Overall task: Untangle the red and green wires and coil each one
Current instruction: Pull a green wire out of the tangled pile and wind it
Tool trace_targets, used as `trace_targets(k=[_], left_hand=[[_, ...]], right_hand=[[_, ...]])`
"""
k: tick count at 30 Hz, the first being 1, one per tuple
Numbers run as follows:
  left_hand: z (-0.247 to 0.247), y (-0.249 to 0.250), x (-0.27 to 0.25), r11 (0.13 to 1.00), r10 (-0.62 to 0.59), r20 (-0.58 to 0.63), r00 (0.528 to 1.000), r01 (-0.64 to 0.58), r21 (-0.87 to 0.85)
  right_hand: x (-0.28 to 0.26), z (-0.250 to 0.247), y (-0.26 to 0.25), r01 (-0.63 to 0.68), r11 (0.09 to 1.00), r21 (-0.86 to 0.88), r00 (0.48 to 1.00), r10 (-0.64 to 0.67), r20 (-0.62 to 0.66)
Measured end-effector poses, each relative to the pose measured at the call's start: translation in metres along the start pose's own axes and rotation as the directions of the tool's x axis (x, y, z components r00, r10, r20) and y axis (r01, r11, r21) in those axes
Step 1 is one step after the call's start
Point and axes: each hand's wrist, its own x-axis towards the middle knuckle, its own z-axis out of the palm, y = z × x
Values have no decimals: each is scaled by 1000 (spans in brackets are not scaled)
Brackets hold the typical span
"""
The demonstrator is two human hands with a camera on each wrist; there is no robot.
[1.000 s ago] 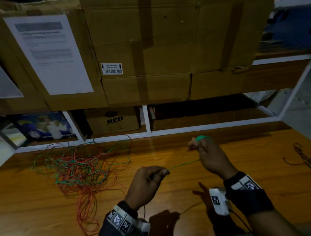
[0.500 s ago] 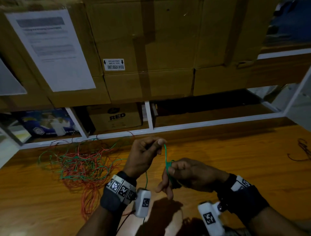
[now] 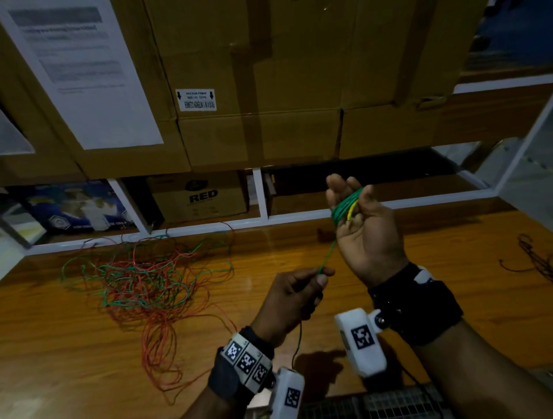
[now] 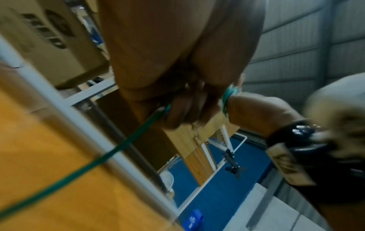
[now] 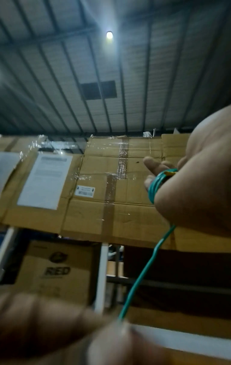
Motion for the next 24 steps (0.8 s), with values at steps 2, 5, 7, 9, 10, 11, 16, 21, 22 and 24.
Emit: trace_targets(k=[2,5,7,9,10,11,16,21,22,24], left_hand=[[3,-11,-8,997,-65,11,998,65,51],[5,-25,-20,991,-103,16,995,101,92],[4,-28,-24,986,-93,-16,996,94,136],[-2,-27,-23,966,-52,-89,995,73,248],[-6,-26,-22,949,-24,-115,993,59,311],[-10,-25,-21,931,4,-125,992,42,362],[-17,-21,-19,905,92,-156,983,-17,425],[-4,-14,-17,911,157,-165,974,-78,405],[0,-12,-15,917,162,-172,972,-84,390],[6,-4,-12,929,180,-173,968,-110,352]], right_hand=[[11,-16,4,147,967,-207,987,-157,-32],[18,-47,10,265,604,-752,928,-371,29],[15,-64,13,283,118,-952,927,-287,240],[8,-77,16,291,-283,-914,955,27,296],[5,-81,15,289,-370,-883,956,158,247],[3,-84,13,297,-400,-867,943,266,200],[-10,-98,-3,221,-164,-961,752,657,61],[-35,-98,-6,-103,144,-984,491,868,76],[-39,-97,-7,-180,223,-958,454,883,121],[-44,-95,-11,-322,361,-875,421,882,209]])
